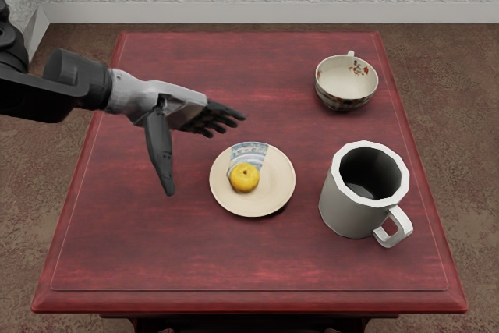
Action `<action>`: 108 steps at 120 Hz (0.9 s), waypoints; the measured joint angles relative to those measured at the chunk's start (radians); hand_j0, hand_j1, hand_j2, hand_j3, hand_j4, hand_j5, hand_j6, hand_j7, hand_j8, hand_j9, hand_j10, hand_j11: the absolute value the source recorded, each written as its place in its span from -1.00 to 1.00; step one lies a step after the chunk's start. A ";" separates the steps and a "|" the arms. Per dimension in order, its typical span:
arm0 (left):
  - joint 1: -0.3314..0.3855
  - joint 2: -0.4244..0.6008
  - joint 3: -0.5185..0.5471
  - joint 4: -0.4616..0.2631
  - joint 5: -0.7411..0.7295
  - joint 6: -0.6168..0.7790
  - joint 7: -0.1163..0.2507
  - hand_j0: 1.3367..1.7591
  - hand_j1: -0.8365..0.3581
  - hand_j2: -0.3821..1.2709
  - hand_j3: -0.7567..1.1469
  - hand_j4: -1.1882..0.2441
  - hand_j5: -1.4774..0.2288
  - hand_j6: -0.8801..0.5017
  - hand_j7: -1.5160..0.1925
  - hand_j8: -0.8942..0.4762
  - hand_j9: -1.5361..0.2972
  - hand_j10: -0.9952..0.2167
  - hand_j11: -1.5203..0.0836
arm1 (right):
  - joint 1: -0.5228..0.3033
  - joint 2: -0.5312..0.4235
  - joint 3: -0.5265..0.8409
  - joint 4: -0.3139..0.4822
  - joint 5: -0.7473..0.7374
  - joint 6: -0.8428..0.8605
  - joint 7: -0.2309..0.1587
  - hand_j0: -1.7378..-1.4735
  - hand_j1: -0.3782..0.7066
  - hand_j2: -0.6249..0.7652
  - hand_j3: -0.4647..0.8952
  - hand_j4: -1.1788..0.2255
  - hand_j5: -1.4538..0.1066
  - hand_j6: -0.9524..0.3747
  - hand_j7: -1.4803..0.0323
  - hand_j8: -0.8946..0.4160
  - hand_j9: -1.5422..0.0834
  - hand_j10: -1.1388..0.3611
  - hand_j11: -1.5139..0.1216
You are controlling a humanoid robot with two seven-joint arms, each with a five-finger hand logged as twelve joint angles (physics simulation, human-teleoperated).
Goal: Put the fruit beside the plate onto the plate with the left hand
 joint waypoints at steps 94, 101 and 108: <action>0.351 0.309 -0.267 0.071 -0.130 -0.117 0.001 0.52 0.98 -0.54 -0.20 0.66 0.73 0.27 0.77 0.30 0.68 0.64 0.90 | 0.000 0.000 0.000 0.000 0.000 0.000 0.000 -0.40 -0.89 -0.11 -0.32 0.64 0.82 0.40 0.92 0.33 0.86 0.49 0.81; 0.355 0.309 -0.268 0.081 -0.130 -0.117 0.001 0.52 0.98 -0.54 -0.20 0.66 0.73 0.27 0.77 0.30 0.68 0.64 0.90 | 0.000 0.000 0.000 0.000 0.000 0.000 0.000 -0.40 -0.89 -0.11 -0.32 0.64 0.82 0.40 0.92 0.33 0.86 0.49 0.81; 0.357 0.309 -0.269 0.092 -0.130 -0.117 0.001 0.52 0.98 -0.54 -0.20 0.66 0.73 0.27 0.77 0.30 0.68 0.64 0.90 | 0.000 0.000 0.000 0.000 0.000 0.000 0.000 -0.40 -0.89 -0.11 -0.32 0.64 0.82 0.40 0.92 0.33 0.86 0.49 0.81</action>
